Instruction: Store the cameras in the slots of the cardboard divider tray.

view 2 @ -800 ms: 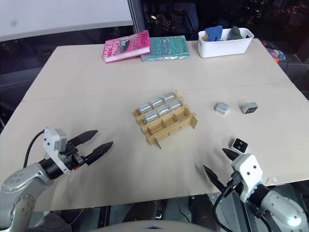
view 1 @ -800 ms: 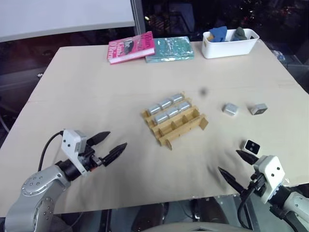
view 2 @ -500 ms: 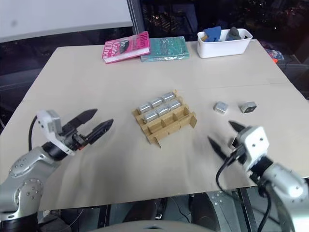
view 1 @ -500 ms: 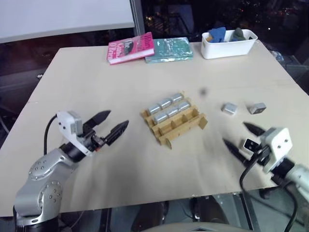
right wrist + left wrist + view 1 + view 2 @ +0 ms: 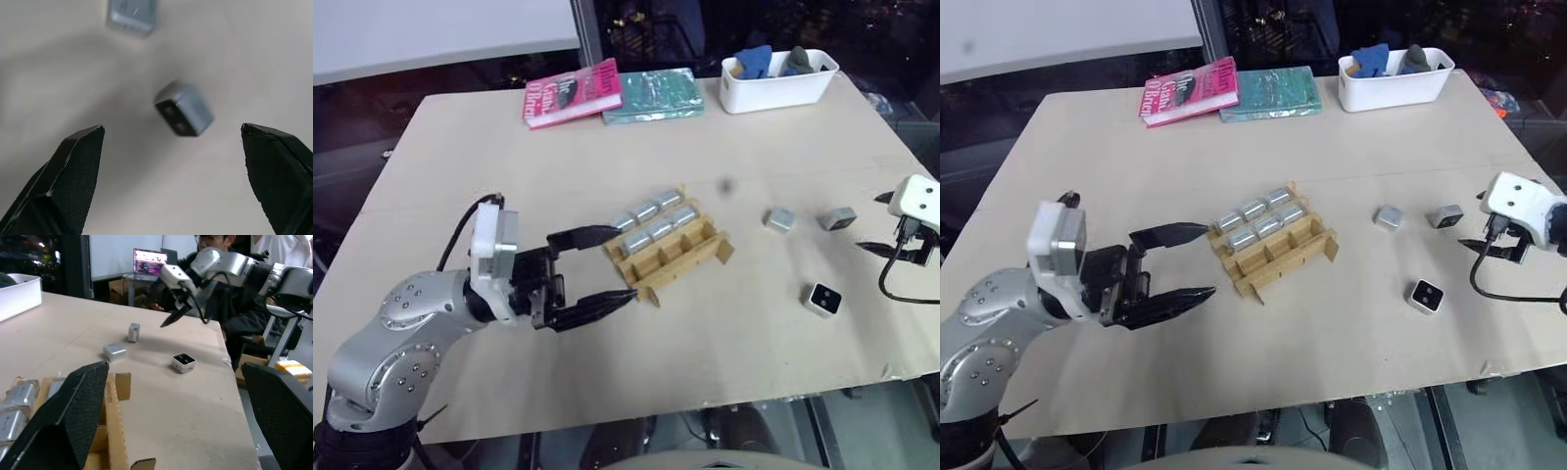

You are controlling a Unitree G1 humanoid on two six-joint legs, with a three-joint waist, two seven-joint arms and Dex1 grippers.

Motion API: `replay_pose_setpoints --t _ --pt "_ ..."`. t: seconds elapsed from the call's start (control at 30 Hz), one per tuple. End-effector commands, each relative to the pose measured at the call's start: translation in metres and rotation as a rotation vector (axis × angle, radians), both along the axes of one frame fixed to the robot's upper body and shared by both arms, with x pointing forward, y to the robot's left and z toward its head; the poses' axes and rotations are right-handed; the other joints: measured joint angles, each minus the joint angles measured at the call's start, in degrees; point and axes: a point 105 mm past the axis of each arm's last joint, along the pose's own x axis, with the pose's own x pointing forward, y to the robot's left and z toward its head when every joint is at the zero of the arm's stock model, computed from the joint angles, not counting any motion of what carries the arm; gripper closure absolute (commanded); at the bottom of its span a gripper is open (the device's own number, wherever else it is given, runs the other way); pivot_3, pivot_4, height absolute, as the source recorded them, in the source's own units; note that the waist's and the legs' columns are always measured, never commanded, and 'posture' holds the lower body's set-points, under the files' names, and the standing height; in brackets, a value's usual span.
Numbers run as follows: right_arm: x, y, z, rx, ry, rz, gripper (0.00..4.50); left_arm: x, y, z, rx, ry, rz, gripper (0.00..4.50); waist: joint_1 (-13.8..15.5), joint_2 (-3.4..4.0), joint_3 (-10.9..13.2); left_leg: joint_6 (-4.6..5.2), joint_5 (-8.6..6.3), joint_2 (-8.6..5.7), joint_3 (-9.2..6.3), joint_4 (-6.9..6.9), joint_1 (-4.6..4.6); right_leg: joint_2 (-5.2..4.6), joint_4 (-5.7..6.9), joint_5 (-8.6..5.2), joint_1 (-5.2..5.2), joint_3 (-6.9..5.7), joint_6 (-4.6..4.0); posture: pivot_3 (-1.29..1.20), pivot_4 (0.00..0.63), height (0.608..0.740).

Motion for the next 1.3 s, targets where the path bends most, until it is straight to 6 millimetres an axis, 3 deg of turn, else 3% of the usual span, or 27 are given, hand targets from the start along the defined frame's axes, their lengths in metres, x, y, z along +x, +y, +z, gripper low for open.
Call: replay_pose_setpoints --t 0.03,0.23,0.43,1.07,1.1,1.13,1.23,1.27,1.3 --pt "0.014 -0.001 0.006 -0.046 0.004 0.036 0.05 -0.012 -0.005 0.005 0.009 -0.023 -0.047 0.0 -0.54 0.0 0.01 0.01 0.0 -0.02 0.06 0.0 0.01 -0.01 -0.01 0.0 0.0 0.05 0.01 0.0 0.15 0.74" --pt "0.04 0.0 0.005 -0.061 -0.001 0.023 0.05 -0.017 0.002 -0.004 0.029 -0.007 -0.026 0.0 -0.55 0.02 0.02 0.02 -0.01 0.0 0.1 -0.15 0.05 0.02 -0.07 0.0 -0.05 0.14 0.0 0.0 0.15 0.74" --pt "0.052 0.002 -0.004 -0.099 0.034 0.03 0.05 -0.018 0.004 -0.007 0.025 -0.019 -0.009 0.0 -0.39 0.02 0.02 0.02 -0.02 -0.01 0.1 -0.17 0.01 0.0 -0.14 0.01 -0.06 0.13 0.0 0.0 0.15 0.74" --pt "0.065 0.0 -0.016 -0.163 0.043 0.01 0.05 -0.025 0.006 -0.015 0.03 -0.041 0.046 0.0 -0.63 0.04 0.02 0.01 -0.01 -0.01 0.23 -0.35 0.06 0.03 -0.15 0.01 -0.15 0.3 -0.01 0.0 0.15 0.74" --pt "0.066 0.0 -0.016 -0.165 0.04 0.009 0.55 -0.025 0.007 -0.015 0.03 -0.041 0.049 0.0 -0.63 0.04 0.02 0.01 -0.01 -0.01 0.23 -0.35 0.06 0.03 -0.15 0.01 -0.15 0.3 -0.01 0.0 0.15 0.74" --pt "0.066 0.0 -0.016 -0.166 0.038 0.008 0.72 -0.025 0.007 -0.016 0.03 -0.041 0.051 0.0 -0.63 0.05 0.02 0.01 -0.01 -0.01 0.23 -0.35 0.06 0.03 -0.15 0.01 -0.15 0.3 -0.01 0.0 0.15 0.74" --pt "0.066 0.0 -0.014 -0.167 0.032 0.012 2.2 -0.025 0.008 -0.017 0.03 -0.041 0.056 0.0 -0.63 0.05 0.02 0.01 -0.01 -0.01 0.24 -0.35 0.06 0.03 -0.15 0.01 -0.15 0.3 -0.01 0.0 0.15 0.74" --pt "0.066 0.0 -0.013 -0.169 0.03 0.015 2.49 -0.025 0.008 -0.017 0.03 -0.04 0.058 0.0 -0.66 0.05 0.01 0.01 -0.01 -0.01 0.23 -0.35 0.06 0.04 -0.15 0.01 -0.15 0.3 -0.01 0.0 0.15 0.74" --pt "0.066 0.0 -0.012 -0.17 0.028 0.018 3.14 -0.025 0.008 -0.018 0.03 -0.04 0.06 0.0 -0.74 0.04 0.01 0.01 -0.01 0.0 0.23 -0.35 0.08 0.04 -0.15 0.01 -0.14 0.3 -0.01 0.0 0.15 0.74"
